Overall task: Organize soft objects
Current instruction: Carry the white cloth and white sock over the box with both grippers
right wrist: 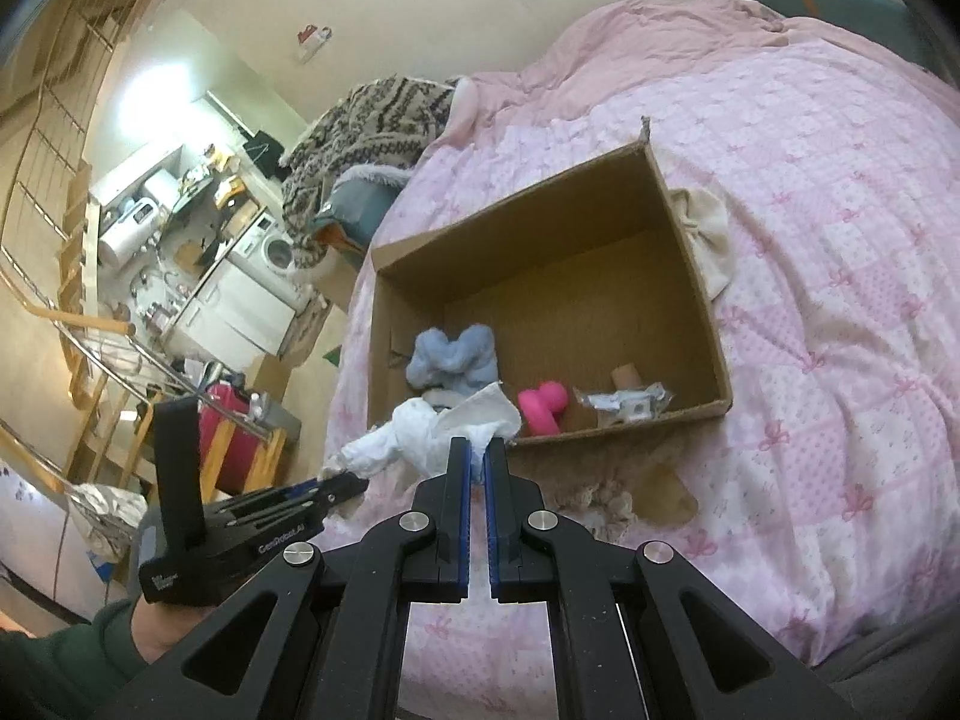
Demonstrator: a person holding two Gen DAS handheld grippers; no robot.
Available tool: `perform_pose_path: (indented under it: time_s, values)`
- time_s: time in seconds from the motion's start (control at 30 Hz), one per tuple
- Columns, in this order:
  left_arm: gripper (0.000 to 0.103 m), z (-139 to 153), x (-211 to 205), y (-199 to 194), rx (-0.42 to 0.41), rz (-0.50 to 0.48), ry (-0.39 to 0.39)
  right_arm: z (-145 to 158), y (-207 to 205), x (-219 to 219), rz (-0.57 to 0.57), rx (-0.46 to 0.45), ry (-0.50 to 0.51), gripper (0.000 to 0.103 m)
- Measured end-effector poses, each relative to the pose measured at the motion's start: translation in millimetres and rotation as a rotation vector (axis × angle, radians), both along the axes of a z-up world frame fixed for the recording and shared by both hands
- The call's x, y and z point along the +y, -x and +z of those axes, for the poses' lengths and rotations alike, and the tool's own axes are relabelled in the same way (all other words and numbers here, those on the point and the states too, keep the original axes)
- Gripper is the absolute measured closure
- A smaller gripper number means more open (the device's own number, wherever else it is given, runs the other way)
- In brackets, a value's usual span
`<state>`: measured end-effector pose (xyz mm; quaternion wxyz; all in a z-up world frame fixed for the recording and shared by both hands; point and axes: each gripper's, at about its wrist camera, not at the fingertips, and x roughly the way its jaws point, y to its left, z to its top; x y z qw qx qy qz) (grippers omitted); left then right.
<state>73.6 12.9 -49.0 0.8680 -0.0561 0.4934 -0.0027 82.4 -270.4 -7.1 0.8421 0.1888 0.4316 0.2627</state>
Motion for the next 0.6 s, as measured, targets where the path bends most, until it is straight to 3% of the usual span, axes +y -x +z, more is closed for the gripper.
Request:
perform_pose_path:
  time_s: [0.6]
  values:
    - [0.091,44.7,1.5,-34.0,-0.109,0.025,0.010,10.8,-49.1,-17.9,-0.084,0.026,0.016,0.097]
